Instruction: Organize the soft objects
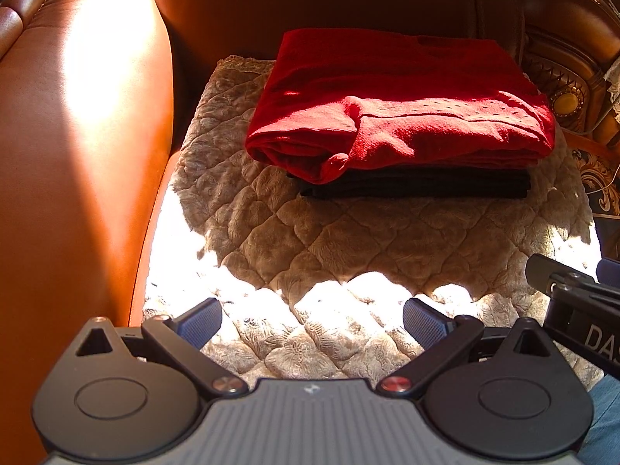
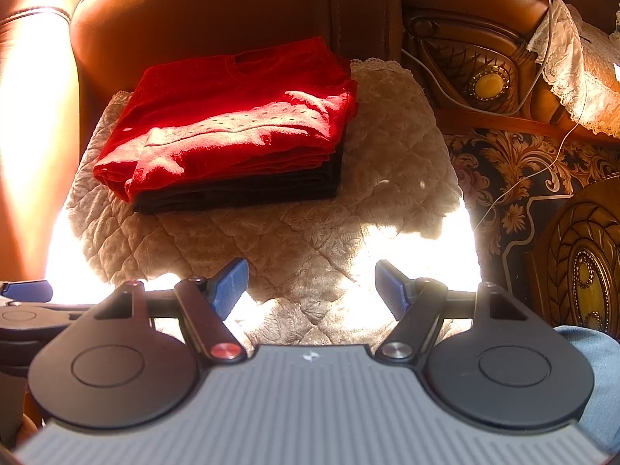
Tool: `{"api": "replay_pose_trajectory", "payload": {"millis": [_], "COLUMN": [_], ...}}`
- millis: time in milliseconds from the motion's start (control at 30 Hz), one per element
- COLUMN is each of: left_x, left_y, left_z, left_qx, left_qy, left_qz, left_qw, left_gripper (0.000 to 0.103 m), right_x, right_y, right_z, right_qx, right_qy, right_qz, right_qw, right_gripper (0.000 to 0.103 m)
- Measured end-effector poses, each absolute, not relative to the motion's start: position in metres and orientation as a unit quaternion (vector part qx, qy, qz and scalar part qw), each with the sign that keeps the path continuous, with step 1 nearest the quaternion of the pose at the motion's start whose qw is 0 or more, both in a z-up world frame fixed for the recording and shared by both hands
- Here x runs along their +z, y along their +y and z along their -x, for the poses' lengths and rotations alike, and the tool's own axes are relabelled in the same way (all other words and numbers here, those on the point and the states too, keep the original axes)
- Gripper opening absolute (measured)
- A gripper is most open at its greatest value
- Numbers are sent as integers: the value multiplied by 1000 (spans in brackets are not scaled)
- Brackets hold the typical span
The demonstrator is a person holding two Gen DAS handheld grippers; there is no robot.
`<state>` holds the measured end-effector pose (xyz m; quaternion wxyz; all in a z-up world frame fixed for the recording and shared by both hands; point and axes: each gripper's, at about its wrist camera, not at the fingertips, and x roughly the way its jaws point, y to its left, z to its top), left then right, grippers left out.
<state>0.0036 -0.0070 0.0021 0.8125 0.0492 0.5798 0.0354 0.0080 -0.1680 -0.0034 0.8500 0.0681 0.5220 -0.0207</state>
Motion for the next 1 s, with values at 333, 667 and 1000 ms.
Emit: {"api": "replay_pose_trajectory", "payload": {"millis": [333, 667, 1000], "left_x": [2, 2, 1], "left_y": [-7, -8, -7], "left_z": [-4, -3, -1], "left_qx": [36, 39, 42], "left_qy": [580, 579, 580], "left_qz": [-51, -52, -50], "left_qw": [812, 812, 812], "left_gripper": [102, 102, 102], "right_x": [-5, -6, -7], "right_y": [-167, -166, -164], "right_z": [-4, -4, -4], "right_qx": [-23, -24, -24], "right_qy": [517, 516, 517], "right_qz": [-69, -69, -69], "right_qw": [853, 853, 853], "right_gripper": [80, 80, 80]}}
